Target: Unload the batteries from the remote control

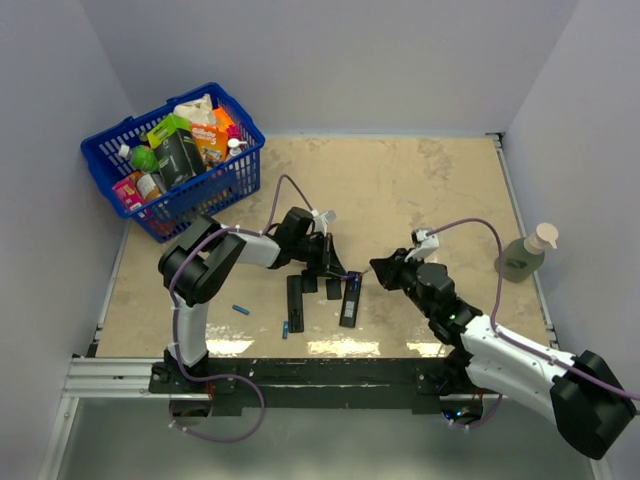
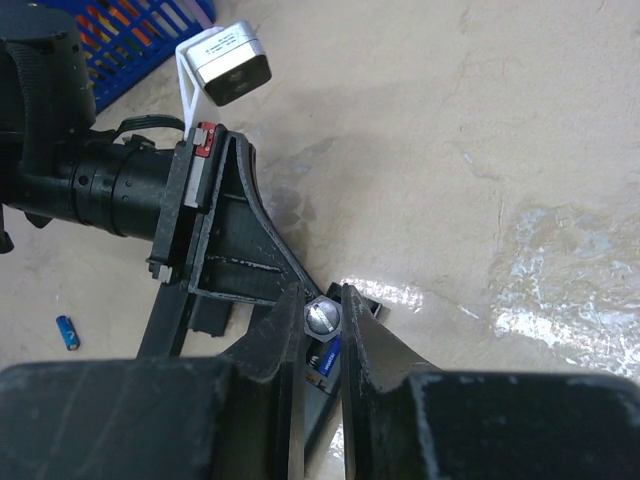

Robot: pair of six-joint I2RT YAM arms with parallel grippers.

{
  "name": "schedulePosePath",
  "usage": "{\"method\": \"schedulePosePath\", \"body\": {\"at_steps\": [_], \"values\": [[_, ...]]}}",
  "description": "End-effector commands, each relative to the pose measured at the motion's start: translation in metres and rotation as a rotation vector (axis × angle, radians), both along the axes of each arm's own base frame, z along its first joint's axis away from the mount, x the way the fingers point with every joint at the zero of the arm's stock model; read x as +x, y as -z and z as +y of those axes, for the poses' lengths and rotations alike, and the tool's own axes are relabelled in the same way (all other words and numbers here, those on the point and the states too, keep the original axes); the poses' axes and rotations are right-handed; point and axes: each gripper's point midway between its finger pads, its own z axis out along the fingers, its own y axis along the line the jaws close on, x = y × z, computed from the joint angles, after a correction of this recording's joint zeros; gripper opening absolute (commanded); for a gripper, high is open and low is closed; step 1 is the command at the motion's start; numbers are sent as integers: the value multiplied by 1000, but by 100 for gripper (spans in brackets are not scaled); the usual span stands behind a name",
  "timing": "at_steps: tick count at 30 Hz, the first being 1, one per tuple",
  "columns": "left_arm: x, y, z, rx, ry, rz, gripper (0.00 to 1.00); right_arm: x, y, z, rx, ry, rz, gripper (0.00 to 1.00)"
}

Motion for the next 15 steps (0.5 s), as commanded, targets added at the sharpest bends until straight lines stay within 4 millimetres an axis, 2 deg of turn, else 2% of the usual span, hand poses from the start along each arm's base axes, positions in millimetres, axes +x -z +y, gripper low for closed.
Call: {"method": "schedulePosePath", "body": {"at_steps": [1, 3, 13, 15], "values": [[-14, 8, 2, 17, 12, 10, 0, 11, -42, 20, 51, -54, -99, 0], [-17, 10, 3, 18, 15, 13, 0, 13, -46, 19, 40, -50, -114, 0], [-13, 5, 8, 59, 8, -19, 2, 16, -35, 13, -39, -29, -65, 0], [-5, -1, 6, 65, 11, -52, 5, 18, -44, 14, -51, -33, -77, 0]]}}
